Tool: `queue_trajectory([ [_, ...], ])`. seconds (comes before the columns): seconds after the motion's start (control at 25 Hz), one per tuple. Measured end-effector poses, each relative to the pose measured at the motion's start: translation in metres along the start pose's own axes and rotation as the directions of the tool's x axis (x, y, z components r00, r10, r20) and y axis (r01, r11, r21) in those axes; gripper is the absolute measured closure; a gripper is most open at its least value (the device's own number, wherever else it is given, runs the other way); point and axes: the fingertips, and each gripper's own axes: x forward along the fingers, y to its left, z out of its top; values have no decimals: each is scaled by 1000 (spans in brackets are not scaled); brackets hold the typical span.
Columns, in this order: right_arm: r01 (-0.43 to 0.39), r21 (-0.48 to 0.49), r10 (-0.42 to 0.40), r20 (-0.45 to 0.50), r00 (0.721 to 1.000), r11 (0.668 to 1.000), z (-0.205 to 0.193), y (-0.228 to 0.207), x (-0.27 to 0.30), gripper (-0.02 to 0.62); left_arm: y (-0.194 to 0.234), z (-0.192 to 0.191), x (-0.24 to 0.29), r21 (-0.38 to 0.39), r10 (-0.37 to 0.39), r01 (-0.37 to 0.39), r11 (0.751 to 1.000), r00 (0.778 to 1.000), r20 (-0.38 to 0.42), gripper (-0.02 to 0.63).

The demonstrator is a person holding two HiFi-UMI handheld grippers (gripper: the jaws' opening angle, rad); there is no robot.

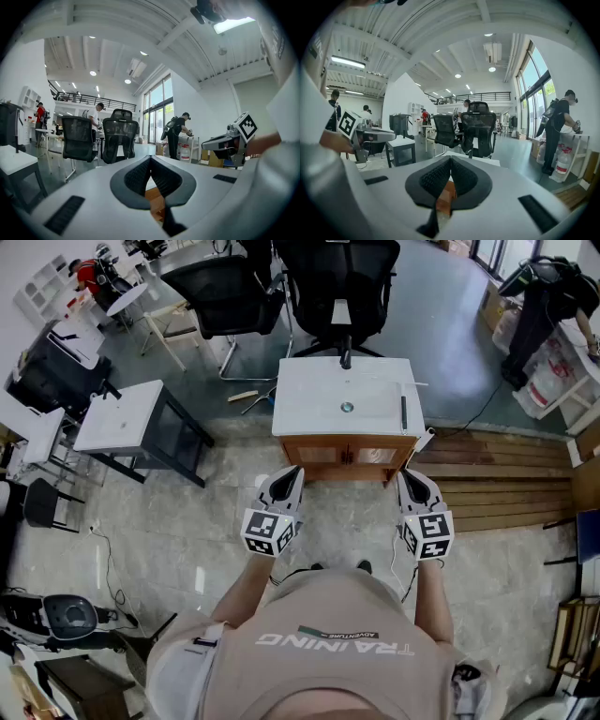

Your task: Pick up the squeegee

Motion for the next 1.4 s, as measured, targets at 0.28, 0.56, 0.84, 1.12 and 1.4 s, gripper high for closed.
queue_trajectory([
  [0.28, 43, 13, -43, 14, 999, 999, 3, 13, 22, 565, 24, -2, 5, 43, -49, 50, 998, 999, -10, 594],
  [0.56, 69, 21, -68, -47, 997, 997, -19, 26, 27, 565, 31, -22, 4, -1, -87, 87, 996, 996, -20, 594],
  [0.84, 61, -14, -61, -68, 996, 998, -15, 17, 49, 565, 36, -35, 21, -42, -92, 90, 995, 995, -42, 594],
  [1.12, 2, 39, 1, -74, 997, 999, -22, -16, 98, 565, 44, -28, 72, -20, -86, 85, 996, 995, -49, 594],
  [1.4, -53, 30, 55, -62, 997, 998, -8, -76, 152, 565, 63, 3, 139, 11, -16, 17, 1000, 999, -28, 594],
])
